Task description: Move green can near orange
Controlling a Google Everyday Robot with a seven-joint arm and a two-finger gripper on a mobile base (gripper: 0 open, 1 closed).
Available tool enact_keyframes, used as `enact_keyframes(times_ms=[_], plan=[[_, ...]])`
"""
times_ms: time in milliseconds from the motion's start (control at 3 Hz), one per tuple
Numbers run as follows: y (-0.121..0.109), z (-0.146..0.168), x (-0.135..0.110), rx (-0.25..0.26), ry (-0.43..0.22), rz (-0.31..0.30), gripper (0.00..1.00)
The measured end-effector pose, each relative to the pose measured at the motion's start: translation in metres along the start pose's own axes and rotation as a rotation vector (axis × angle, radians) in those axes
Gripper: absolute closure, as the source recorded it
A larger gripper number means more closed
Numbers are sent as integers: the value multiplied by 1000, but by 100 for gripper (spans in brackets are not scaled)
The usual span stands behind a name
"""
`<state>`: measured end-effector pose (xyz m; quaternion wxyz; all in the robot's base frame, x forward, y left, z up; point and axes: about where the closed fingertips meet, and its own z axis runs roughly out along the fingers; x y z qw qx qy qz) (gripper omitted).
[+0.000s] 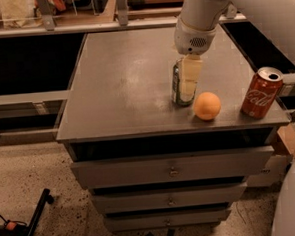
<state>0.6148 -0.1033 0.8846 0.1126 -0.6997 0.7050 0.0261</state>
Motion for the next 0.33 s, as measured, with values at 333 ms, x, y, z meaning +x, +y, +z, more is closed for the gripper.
enact_keyframes(times_ms=[333], plan=[[0,0,0,0,0,0,0]])
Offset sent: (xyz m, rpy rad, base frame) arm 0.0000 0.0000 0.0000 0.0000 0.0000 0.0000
